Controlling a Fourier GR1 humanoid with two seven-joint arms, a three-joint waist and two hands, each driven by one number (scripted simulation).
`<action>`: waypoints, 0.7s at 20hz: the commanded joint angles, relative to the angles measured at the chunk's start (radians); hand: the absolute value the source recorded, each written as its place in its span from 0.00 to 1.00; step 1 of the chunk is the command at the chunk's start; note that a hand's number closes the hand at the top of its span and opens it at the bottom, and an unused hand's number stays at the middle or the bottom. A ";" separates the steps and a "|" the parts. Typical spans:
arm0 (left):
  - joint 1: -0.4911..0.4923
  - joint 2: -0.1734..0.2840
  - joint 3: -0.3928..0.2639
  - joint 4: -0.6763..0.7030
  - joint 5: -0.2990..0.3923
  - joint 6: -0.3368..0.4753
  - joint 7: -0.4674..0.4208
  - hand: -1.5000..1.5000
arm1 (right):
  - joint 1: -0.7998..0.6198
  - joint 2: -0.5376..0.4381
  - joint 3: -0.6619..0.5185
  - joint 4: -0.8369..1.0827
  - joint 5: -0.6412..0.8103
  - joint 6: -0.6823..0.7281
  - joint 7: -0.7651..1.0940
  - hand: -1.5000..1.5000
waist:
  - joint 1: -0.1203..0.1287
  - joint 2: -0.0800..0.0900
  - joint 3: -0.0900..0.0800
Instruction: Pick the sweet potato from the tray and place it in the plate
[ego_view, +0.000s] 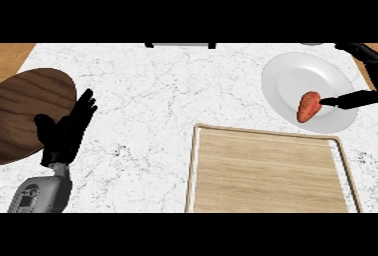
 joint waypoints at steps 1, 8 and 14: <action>-0.002 0.018 -0.002 -0.040 0.002 -0.010 0.053 0.50 | -0.040 -0.051 -0.070 0.049 -0.094 0.182 -0.022 0.00 | -0.003 -0.003 0.000; 0.001 0.009 0.017 0.018 0.000 -0.004 -0.004 0.50 | -0.057 -0.078 -0.087 0.143 -0.164 0.431 0.182 0.00 | -0.018 -0.004 -0.002; -0.031 -0.013 -0.007 -0.019 -0.008 0.011 0.040 0.50 | -0.031 -0.158 -0.091 0.141 -0.188 0.512 0.143 0.00 | 0.005 0.006 0.001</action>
